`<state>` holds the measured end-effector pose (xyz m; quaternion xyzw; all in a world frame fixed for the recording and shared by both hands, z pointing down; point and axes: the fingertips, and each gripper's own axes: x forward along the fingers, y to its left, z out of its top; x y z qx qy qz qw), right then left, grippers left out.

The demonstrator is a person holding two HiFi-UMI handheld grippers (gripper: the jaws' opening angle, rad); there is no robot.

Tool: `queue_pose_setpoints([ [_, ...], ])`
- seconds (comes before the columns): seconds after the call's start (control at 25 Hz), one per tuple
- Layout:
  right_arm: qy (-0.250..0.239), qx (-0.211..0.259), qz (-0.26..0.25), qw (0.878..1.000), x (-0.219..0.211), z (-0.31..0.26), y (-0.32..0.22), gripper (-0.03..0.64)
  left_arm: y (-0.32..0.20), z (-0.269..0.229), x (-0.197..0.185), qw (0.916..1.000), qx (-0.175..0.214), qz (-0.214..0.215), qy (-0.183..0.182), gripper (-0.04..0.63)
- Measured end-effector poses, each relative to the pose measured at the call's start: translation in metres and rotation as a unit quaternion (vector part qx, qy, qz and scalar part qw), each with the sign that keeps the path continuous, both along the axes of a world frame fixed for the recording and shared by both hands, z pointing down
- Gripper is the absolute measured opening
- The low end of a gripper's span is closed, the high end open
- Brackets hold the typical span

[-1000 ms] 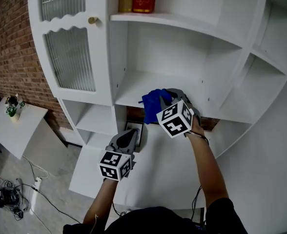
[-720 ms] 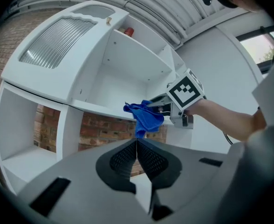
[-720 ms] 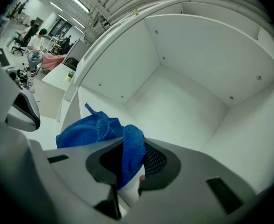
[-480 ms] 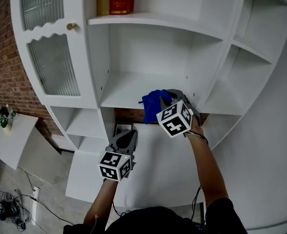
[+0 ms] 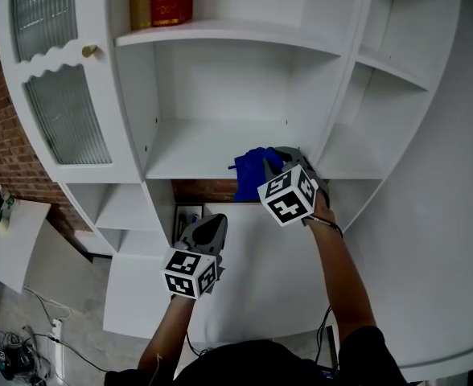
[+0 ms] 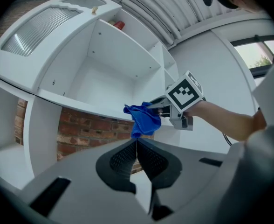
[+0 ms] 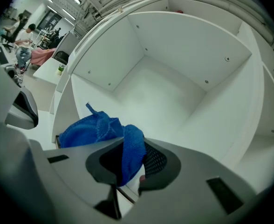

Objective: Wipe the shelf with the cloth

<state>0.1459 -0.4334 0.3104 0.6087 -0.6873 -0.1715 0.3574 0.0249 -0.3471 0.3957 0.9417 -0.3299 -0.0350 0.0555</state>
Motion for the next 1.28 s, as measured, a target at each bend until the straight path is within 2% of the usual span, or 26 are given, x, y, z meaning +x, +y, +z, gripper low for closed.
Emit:
queue_pose_setpoints([
  [0.56, -0.003, 0.004, 0.029, 1.000, 0.033, 0.000, 0.016, 0.084, 0.012, -0.004, 0.030, 0.9996, 0.005, 0.029, -0.002, 0.017],
  [1.28, 0.005, -0.004, 0.023, 1.000, 0.029, 0.001, 0.012, 0.083, 0.013, 0.002, 0.020, 0.9998, 0.000, 0.017, -0.009, 0.017],
])
